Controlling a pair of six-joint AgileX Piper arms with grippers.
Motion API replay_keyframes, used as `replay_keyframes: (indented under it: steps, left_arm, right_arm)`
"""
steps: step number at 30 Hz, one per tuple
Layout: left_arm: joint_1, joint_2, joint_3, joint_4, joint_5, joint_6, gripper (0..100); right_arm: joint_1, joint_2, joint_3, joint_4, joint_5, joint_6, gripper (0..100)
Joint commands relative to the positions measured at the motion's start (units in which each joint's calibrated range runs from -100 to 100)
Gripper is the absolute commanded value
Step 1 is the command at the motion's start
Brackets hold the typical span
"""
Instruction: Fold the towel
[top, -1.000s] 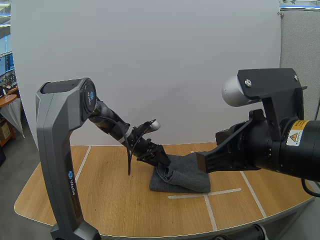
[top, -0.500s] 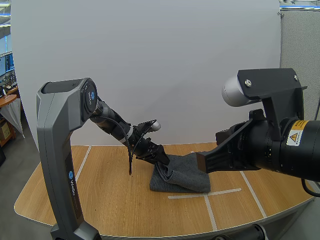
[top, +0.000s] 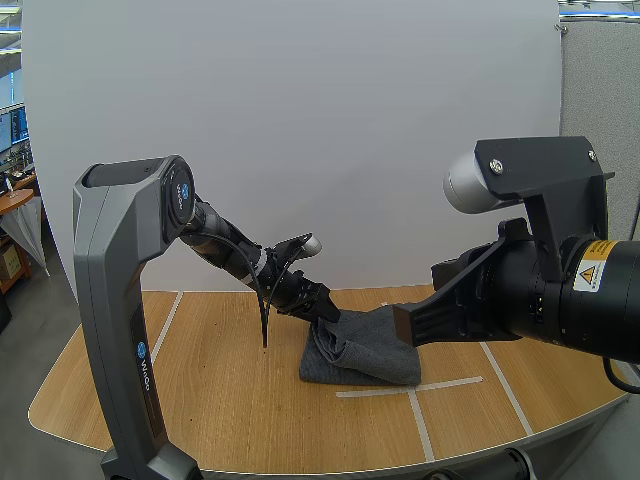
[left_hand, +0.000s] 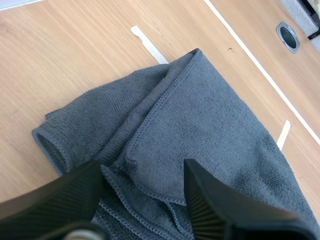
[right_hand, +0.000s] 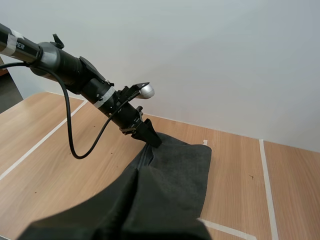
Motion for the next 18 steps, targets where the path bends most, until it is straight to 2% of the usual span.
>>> replay_keyframes:
  steps: [1,5,11,18]
  left_arm:
    - [-0.25,-0.07,-0.21,-0.5,-0.26,0.44,80]
    - [-0.25,-0.07,-0.21,-0.5,-0.58,0.35,91]
    - [-0.35,1.33,0.03,-0.5,0.44,-0.05,91]
    - [-1.62,4.37,-0.1,0.33,0.64,-0.49,91]
  right_arm:
    - [-0.26,-0.51,0.19,-0.46,0.0,0.11,0]
    - [-0.26,-0.51,0.19,-0.46,0.0,0.11,0]
    - [-0.26,-0.51,0.19,-0.46,0.0,0.11,0]
    - [-0.26,-0.51,0.19,-0.46,0.0,0.11,0]
